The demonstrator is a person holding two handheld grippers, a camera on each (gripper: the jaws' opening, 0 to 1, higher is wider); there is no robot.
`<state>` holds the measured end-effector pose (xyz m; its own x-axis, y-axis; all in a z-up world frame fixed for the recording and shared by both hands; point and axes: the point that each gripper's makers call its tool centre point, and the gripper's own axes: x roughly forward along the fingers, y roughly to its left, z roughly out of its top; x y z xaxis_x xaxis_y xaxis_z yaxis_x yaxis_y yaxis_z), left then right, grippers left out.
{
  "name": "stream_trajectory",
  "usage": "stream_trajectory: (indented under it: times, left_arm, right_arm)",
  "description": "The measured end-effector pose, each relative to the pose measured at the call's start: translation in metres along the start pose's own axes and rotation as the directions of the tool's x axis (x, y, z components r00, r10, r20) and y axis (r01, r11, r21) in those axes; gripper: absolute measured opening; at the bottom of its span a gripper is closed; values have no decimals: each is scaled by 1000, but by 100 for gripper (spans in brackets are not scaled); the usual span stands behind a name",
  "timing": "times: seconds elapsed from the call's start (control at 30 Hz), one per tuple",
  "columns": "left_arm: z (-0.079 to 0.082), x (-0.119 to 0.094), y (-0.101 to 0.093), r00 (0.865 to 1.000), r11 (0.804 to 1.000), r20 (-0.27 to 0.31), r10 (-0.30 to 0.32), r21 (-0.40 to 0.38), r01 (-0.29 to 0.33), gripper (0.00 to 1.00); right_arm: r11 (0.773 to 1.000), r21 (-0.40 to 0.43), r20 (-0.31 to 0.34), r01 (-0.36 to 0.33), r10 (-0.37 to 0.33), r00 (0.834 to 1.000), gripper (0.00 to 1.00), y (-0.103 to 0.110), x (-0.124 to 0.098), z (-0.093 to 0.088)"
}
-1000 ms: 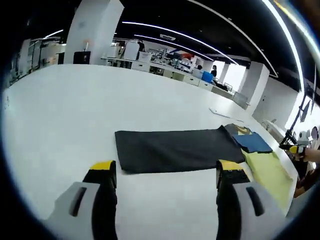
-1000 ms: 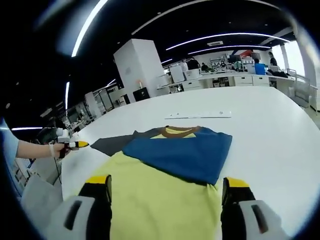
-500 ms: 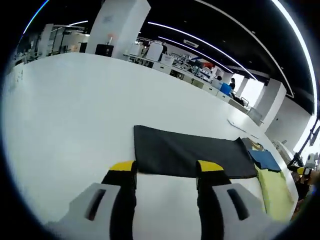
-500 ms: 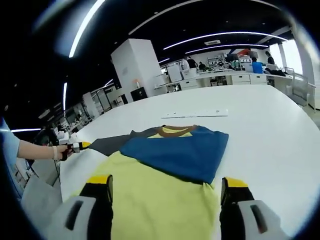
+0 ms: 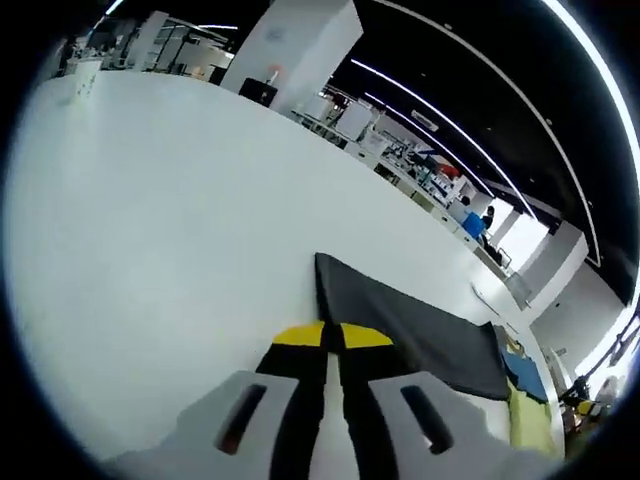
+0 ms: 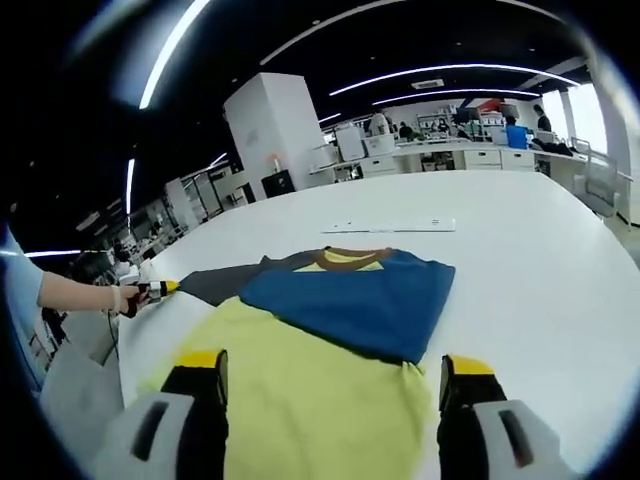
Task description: Fold the garment on the visible template until the final outline fits inside the template.
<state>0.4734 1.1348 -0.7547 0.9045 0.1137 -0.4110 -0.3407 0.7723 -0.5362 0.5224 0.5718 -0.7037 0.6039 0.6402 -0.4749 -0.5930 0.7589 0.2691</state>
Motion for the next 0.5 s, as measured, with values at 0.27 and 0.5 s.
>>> stream_trajectory:
  times: [0.27,0.5]
  left_arm:
    - [12,10,7,998,977,50,-30,-208,39,0]
    - [41,4,-25,969,945,146,-201,-231,231,0]
  right_arm:
    - [1000,5,8,16,-16,1000,86,-4,-4,4]
    - [1000,13,18,10,-11,1000,85,-1,-7,4]
